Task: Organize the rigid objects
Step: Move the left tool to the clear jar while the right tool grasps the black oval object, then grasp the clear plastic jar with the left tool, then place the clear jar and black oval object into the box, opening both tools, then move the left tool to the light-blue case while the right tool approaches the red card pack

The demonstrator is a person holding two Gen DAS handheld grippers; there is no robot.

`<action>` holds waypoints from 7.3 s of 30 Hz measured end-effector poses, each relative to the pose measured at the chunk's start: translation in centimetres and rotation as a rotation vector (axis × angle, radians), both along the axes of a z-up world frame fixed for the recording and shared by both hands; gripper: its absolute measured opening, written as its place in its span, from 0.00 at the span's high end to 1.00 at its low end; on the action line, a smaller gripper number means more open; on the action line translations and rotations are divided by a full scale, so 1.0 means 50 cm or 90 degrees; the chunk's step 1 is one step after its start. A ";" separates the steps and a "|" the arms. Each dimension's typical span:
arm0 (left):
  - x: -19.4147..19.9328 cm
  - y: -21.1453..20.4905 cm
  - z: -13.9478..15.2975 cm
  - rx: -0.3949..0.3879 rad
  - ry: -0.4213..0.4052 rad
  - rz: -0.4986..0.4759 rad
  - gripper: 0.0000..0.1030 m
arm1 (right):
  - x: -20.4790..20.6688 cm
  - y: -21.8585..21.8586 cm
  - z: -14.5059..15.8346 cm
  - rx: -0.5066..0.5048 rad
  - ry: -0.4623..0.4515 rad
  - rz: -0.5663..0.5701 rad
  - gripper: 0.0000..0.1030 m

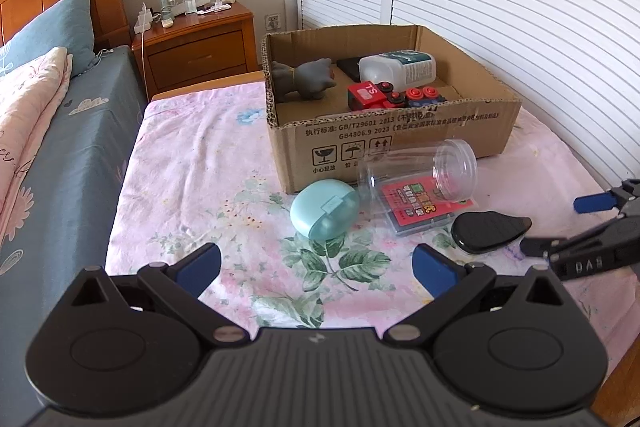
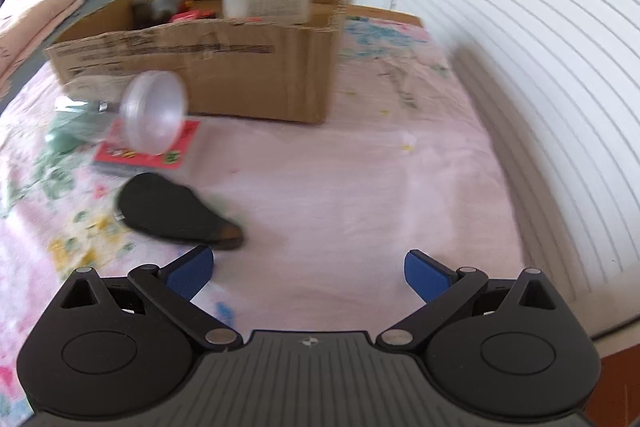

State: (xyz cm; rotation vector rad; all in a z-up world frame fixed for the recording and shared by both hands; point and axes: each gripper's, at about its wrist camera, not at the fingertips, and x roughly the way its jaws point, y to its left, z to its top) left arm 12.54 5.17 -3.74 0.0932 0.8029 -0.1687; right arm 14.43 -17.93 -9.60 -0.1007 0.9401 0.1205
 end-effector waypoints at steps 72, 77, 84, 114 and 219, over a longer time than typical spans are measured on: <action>0.141 -0.170 -0.053 -0.053 0.007 0.004 0.12 | 0.010 0.005 -0.020 0.028 -0.081 0.090 0.00; 0.135 -0.160 -0.043 -0.059 0.000 -0.012 0.12 | 0.018 0.010 -0.020 0.028 -0.083 0.089 0.00; 0.123 -0.147 -0.030 -0.040 -0.005 -0.043 0.13 | 0.029 0.018 -0.021 0.026 -0.082 0.086 0.00; 0.146 -0.093 0.122 -0.005 -0.044 -0.157 0.13 | 0.014 -0.021 0.156 0.013 -0.089 0.200 0.10; -0.013 0.094 0.006 -0.012 -0.053 0.095 0.01 | 0.084 0.173 0.037 0.004 -0.050 0.077 0.00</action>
